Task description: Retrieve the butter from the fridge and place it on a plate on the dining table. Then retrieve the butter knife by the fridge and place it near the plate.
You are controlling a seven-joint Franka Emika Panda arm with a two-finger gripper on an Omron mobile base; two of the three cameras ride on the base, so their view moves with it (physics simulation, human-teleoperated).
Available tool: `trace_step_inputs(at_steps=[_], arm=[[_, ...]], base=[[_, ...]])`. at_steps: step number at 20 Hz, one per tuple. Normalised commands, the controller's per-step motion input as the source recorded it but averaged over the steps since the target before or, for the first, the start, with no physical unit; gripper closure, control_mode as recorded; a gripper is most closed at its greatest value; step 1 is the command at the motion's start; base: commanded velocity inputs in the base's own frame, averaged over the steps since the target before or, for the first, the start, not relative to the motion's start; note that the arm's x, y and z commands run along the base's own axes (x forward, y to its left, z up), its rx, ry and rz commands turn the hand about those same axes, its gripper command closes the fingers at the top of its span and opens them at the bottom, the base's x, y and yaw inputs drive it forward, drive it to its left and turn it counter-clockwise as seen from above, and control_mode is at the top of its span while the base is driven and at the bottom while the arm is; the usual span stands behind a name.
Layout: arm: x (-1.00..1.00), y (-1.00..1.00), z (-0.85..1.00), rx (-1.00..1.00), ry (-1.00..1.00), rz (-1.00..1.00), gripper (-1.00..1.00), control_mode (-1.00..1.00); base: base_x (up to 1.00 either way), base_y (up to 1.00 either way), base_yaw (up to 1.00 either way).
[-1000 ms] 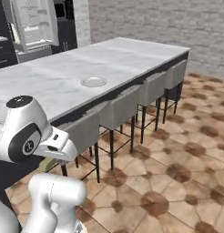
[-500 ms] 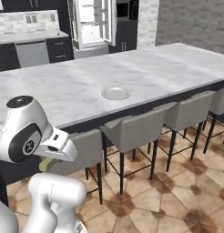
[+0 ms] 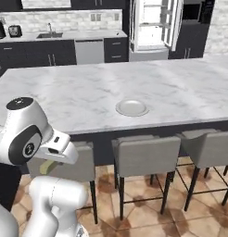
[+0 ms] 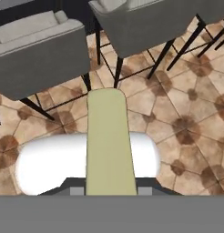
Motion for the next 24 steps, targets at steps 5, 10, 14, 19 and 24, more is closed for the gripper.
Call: trace_step_inputs(at_steps=[5, 10, 14, 19, 24], arm=[[0.00, 0.00, 0.00, 0.00, 0.00, 0.00, 1.00, 1.00], [0.00, 0.00, 0.00, 0.00, 0.00, 0.00, 1.00, 1.00], [0.00, 0.00, 0.00, 0.00, 0.00, 0.00, 1.00, 1.00], [0.00, 0.00, 0.00, 0.00, 0.00, 0.00, 1.00, 1.00], [0.00, 0.00, 0.00, 0.00, 0.00, 0.00, 1.00, 1.00]], base=[[0.03, -1.00, 0.36], [0.30, -1.00, 0.27], [0.62, -1.00, 0.31], [0.61, -0.35, 0.27], [0.63, 0.23, 0.06]])
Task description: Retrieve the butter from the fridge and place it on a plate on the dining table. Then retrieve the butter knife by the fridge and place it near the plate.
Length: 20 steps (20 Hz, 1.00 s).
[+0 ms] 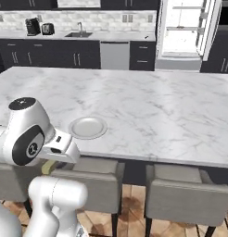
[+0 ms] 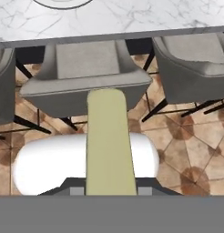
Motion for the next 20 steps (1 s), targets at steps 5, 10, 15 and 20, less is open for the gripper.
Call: trace_step_inputs(at_steps=[5, 10, 15, 20], arm=[[0.00, 0.00, 0.00, 0.00, 0.00, 0.00, 1.00, 1.00], [0.00, 0.00, 0.00, 0.00, 0.00, 0.00, 1.00, 1.00], [0.00, 0.00, 0.00, 0.00, 0.00, 0.00, 1.00, 1.00], [0.59, 0.52, -0.02, 0.00, 0.00, 0.00, 1.00, -1.00]], base=[[0.67, 0.56, -0.01], [0.72, 0.71, -0.06], [0.63, 0.59, -0.03], [0.30, 0.22, 0.00]])
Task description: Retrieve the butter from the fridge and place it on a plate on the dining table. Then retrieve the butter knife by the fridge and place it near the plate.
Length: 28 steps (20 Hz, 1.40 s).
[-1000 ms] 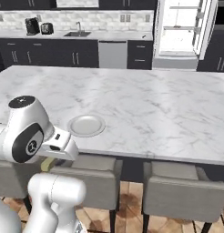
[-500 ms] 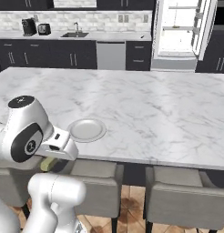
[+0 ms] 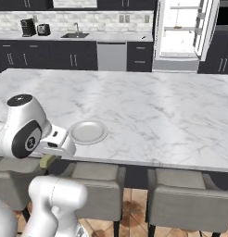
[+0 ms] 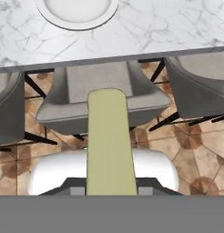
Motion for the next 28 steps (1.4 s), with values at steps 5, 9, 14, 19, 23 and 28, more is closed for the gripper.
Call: trace_step_inputs(at_steps=[5, 9, 14, 19, 23, 28], arm=[[1.00, 0.57, 0.00, 0.04, 0.00, 0.00, 1.00, -1.00], [1.00, 0.05, -0.01, 0.08, 0.00, 0.00, 1.00, -1.00], [1.00, -0.17, -0.41, 0.03, -0.02, -0.02, 1.00, -1.00], [1.00, -0.03, -0.53, 0.00, -0.03, 0.00, 1.00, -1.00], [1.00, 0.00, -0.22, 0.00, 0.01, 0.00, 1.00, -1.00], [1.00, 0.00, -0.15, 0.00, 0.05, 0.00, 1.00, -1.00]], base=[[0.00, 0.00, 0.00], [0.00, 0.00, 0.00], [0.00, 0.00, 0.00], [0.00, 0.00, 0.00], [0.00, 0.00, 0.00], [0.00, 0.00, 0.00]])
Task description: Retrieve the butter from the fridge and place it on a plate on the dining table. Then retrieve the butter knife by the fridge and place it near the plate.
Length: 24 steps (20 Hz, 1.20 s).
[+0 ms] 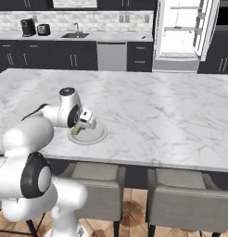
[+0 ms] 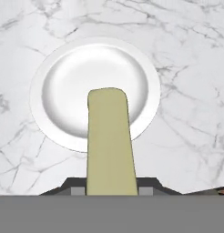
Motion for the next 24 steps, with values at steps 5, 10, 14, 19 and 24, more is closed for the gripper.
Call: trace_step_inputs(at_steps=[5, 10, 14, 19, 24], arm=[[0.85, 0.00, -0.33, -0.03, 0.07, 0.00, 1.00, -1.00], [0.66, 0.00, -0.46, -0.06, 0.03, 0.00, 1.00, -1.00], [0.22, 0.02, -0.55, -0.08, 0.02, 0.00, 1.00, -1.00], [-0.16, 0.00, -0.51, -0.02, -0.02, 0.00, 1.00, -1.00], [-0.34, 0.00, -0.34, 0.00, -0.06, 0.00, 1.00, -1.00]], base=[[0.00, 0.00, 0.00], [0.00, 0.00, 0.00], [0.00, 0.00, 0.00], [0.00, 0.00, 0.00], [0.00, 0.00, 0.00]])
